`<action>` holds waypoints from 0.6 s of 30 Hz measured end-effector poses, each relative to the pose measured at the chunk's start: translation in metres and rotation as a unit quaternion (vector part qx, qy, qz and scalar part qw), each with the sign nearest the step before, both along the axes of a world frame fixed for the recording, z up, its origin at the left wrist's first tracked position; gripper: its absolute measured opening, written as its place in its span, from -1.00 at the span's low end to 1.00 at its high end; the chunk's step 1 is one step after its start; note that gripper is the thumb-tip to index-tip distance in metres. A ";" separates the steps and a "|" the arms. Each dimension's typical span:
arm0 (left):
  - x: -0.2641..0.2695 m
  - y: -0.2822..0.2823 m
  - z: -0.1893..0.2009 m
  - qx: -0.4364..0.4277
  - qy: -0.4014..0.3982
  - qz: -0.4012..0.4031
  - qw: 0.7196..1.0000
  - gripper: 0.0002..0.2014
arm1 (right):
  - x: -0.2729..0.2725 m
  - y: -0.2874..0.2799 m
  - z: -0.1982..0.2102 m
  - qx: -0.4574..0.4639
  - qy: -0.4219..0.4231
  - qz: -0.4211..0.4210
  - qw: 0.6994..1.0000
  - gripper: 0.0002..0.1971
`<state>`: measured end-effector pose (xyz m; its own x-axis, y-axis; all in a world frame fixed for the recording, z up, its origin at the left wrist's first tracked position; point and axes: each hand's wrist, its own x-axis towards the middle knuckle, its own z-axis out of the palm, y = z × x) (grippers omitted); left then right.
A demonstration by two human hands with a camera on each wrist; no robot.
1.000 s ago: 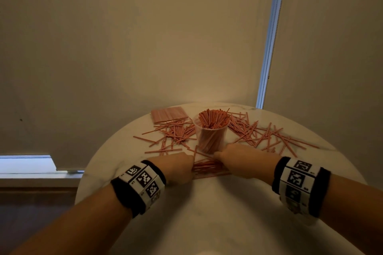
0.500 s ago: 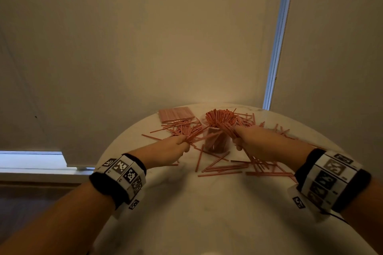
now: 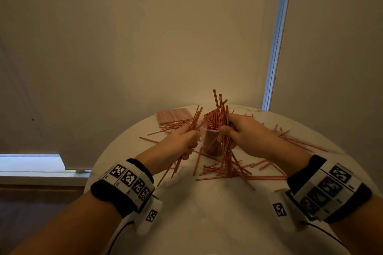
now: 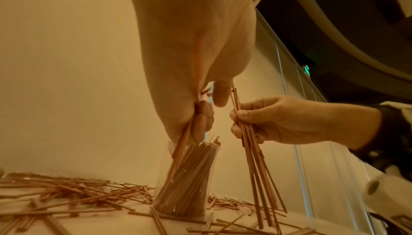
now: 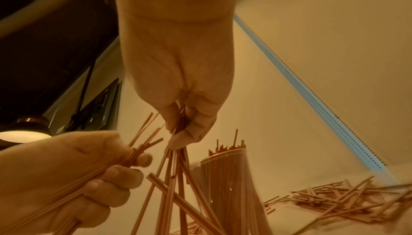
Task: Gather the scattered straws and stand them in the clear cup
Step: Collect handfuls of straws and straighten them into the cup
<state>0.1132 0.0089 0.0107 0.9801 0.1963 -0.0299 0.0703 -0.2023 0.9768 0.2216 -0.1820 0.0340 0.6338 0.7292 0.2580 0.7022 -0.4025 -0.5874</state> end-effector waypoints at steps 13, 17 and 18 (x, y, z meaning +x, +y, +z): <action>0.023 -0.006 -0.008 0.010 -0.089 0.061 0.994 -0.67 | 0.003 0.021 0.003 0.034 0.038 0.012 0.999 -0.86; 0.035 -0.014 -0.005 -0.035 -0.128 0.131 0.982 -0.62 | 0.003 0.035 0.011 0.083 0.075 -0.006 0.994 -0.86; 0.039 -0.016 -0.003 -0.052 -0.131 0.145 0.979 -0.61 | 0.001 0.040 0.012 0.096 0.093 -0.001 0.991 -0.86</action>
<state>0.1519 -0.0072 0.0072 0.8602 0.4766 0.1814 -0.1464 -0.1100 0.9831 0.2230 -0.1424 0.0463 0.6845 0.6772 0.2699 0.5741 -0.2725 -0.7721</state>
